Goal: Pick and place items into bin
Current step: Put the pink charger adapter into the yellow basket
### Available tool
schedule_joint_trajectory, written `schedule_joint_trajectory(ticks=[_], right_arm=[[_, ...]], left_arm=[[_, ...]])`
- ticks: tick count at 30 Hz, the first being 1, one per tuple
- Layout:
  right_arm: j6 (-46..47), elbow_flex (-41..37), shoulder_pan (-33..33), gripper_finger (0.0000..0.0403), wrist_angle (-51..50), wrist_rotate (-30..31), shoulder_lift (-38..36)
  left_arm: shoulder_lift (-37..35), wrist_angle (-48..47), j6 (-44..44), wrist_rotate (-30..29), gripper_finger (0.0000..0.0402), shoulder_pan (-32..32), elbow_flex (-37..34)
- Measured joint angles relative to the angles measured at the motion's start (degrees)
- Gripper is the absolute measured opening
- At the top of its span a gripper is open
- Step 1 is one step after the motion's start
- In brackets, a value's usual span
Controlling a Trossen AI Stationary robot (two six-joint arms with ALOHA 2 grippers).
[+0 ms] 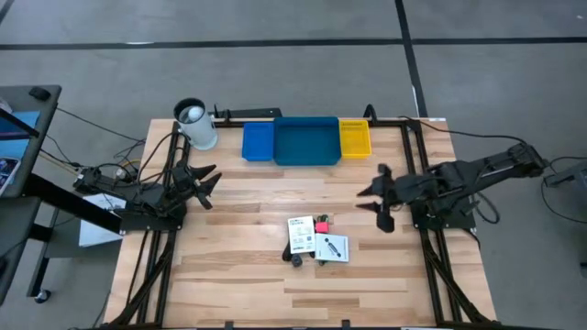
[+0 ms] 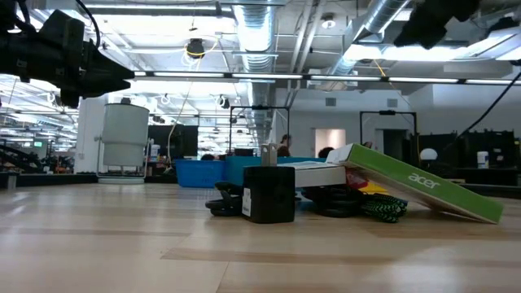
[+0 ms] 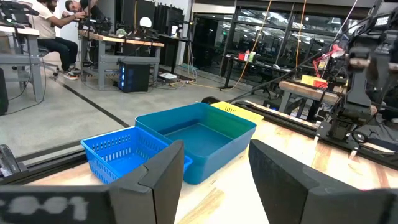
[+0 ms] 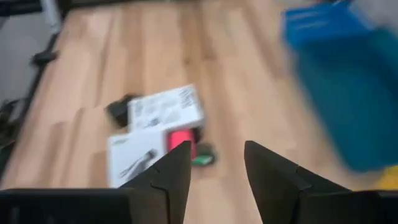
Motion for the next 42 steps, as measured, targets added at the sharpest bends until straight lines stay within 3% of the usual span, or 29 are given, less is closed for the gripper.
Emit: schedule_joint_trajectory(ticks=[5,11,27,42], right_arm=[[4.59,0.0,0.0,0.0135,-0.01,-5.45,5.16],[8.71,0.0,0.11,0.0142,-0.09,-5.62,11.04],[20.41,0.0,8.89,0.0248,-1.32,-5.65,19.1],[31.13,0.02,19.79,0.025,-6.13,-6.28,28.33]], left_arm=[[0.01,0.0,0.01,0.02,0.0171,-0.01,0.01],[0.0,0.0,0.0,0.01,0.0171,-0.01,0.01],[0.0,0.0,0.0,0.02,0.0171,-0.01,0.01],[0.01,0.0,0.0,0.01,0.0171,0.0,0.01]])
